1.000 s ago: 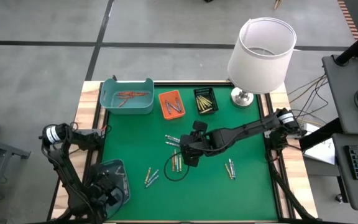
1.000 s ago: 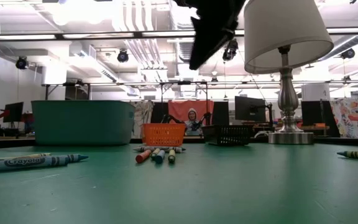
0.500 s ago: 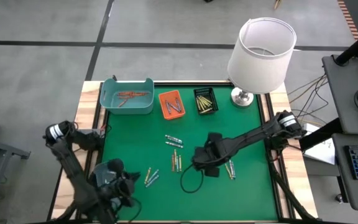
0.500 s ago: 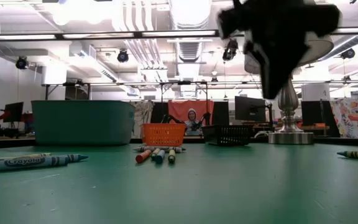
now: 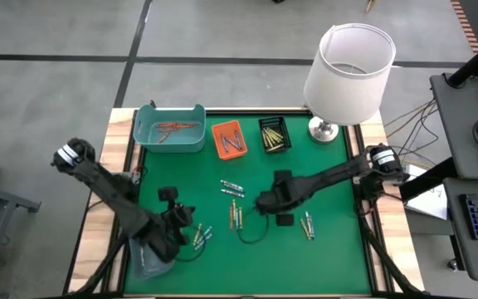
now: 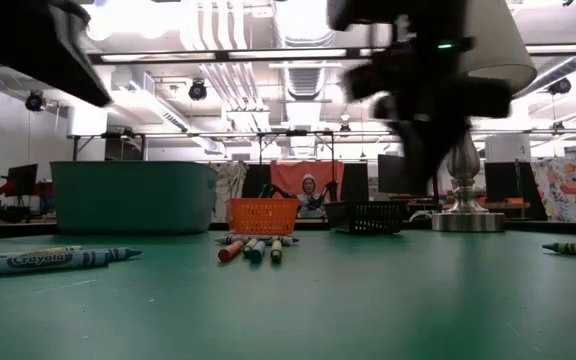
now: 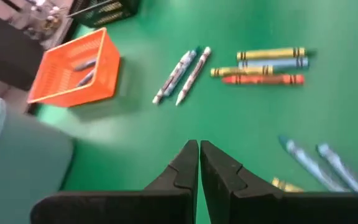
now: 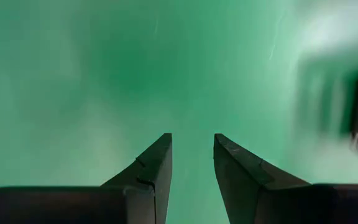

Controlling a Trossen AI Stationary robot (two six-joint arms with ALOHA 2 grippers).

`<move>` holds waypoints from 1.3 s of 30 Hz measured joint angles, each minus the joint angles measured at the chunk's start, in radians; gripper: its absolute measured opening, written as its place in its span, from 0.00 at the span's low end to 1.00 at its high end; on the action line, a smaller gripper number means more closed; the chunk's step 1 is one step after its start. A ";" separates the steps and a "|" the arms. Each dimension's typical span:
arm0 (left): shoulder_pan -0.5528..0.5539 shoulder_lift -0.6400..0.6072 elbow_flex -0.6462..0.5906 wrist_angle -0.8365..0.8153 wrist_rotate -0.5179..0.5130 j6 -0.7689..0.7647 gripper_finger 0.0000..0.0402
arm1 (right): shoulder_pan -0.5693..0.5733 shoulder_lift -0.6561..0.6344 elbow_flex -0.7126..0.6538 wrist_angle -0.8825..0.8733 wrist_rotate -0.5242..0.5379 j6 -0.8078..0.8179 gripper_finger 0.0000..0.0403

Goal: Sort crayons
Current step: Put the white crayon into the blue bin

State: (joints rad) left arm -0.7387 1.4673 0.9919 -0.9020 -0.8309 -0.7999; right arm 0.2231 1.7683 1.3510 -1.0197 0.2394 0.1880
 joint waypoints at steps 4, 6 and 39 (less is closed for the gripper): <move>0.116 -0.099 -0.136 0.260 0.034 0.208 0.00 | -0.089 -0.001 0.005 0.206 -0.009 -0.172 0.27; 0.186 -0.145 -0.197 0.378 0.085 0.319 0.00 | -0.134 -0.001 0.005 0.290 -0.008 -0.237 0.27; 0.542 -0.263 -0.412 0.864 0.345 0.749 0.00 | -0.246 0.022 -0.364 1.365 -0.135 -0.167 0.27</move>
State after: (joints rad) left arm -0.1963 1.2041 0.5800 -0.0376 -0.4862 -0.0511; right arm -0.0234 1.7901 0.9872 0.3452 0.1042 0.0213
